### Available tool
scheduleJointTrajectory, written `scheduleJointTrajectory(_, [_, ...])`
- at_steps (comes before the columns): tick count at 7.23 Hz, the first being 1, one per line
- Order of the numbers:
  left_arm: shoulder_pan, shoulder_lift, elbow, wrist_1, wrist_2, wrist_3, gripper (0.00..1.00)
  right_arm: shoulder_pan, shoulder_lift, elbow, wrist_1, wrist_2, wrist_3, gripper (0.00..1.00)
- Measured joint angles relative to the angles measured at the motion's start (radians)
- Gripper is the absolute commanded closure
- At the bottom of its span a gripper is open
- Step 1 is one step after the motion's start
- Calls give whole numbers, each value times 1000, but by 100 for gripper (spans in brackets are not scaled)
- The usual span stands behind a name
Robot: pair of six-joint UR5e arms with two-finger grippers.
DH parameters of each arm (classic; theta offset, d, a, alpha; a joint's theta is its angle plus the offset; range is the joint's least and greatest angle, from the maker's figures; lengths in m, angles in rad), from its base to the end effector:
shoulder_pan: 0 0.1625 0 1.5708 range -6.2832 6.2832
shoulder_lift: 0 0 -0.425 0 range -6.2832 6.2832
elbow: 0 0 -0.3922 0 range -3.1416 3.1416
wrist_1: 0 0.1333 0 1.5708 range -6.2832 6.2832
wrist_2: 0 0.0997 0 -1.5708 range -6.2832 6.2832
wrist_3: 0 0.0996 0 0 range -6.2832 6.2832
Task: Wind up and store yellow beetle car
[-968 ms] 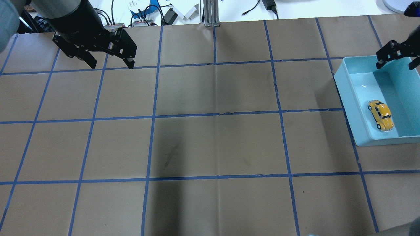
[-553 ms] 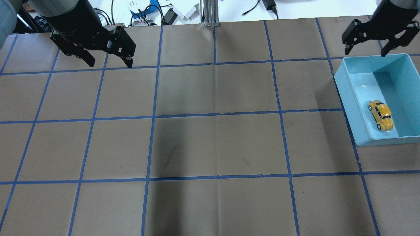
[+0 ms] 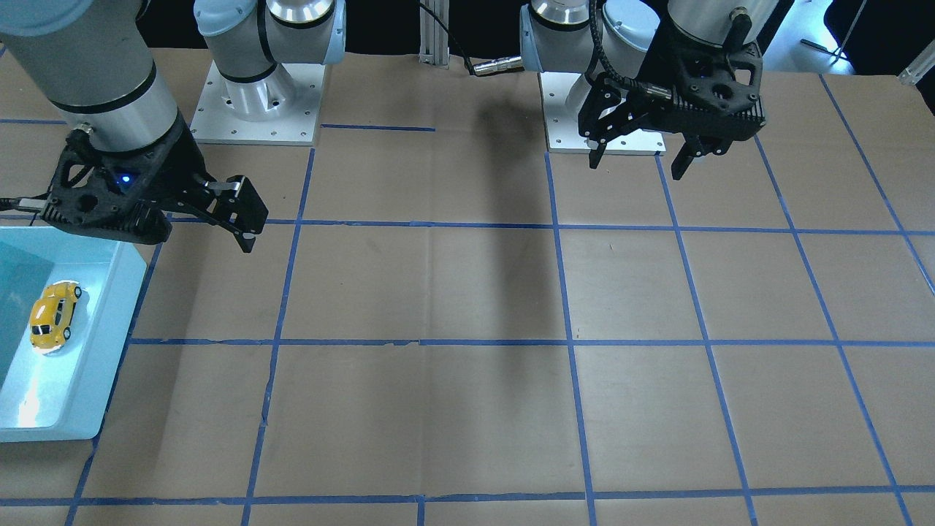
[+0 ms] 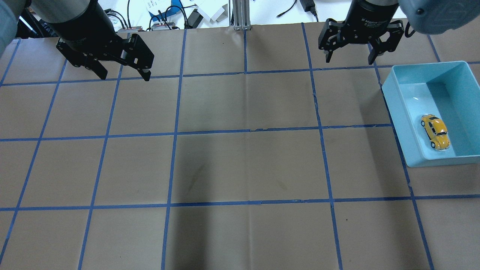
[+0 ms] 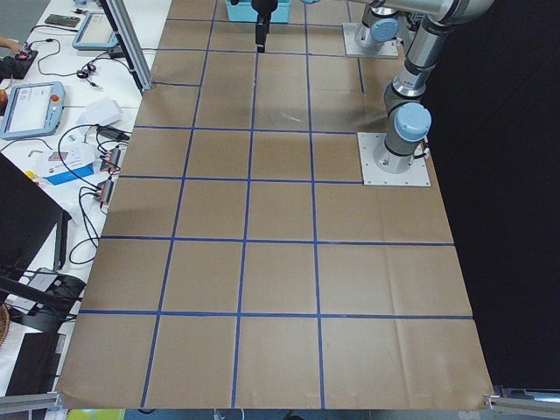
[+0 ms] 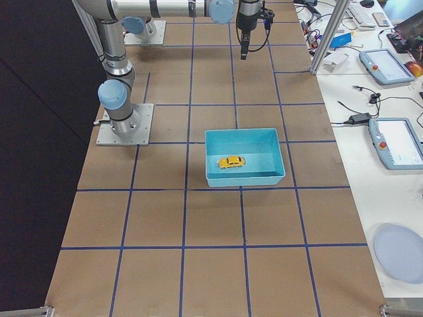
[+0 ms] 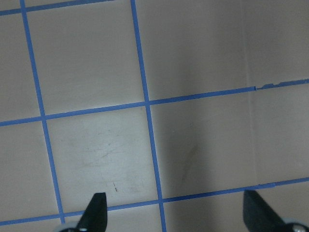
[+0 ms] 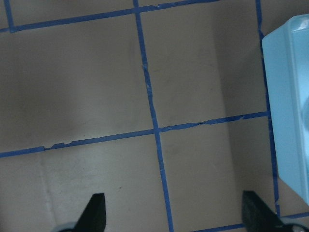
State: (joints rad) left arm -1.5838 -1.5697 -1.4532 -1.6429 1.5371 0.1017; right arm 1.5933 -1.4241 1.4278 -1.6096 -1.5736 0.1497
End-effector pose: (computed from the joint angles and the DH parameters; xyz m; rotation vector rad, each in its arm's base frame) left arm -0.1431 -0.4914 0.5391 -0.1794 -3.1039 0.0747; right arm 0.1455 -0.5543 0.4854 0.1997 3.1345 -0.0553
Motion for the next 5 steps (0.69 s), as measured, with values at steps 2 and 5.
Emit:
scheduleJointTrajectory(2, [3, 1, -1, 0, -1, 1, 0, 0, -4, 5, -4, 23, 1, 0])
scheduleJointTrajectory(5, [5, 4, -3, -4, 0, 3, 0, -6, -6, 26, -6, 26, 4, 0])
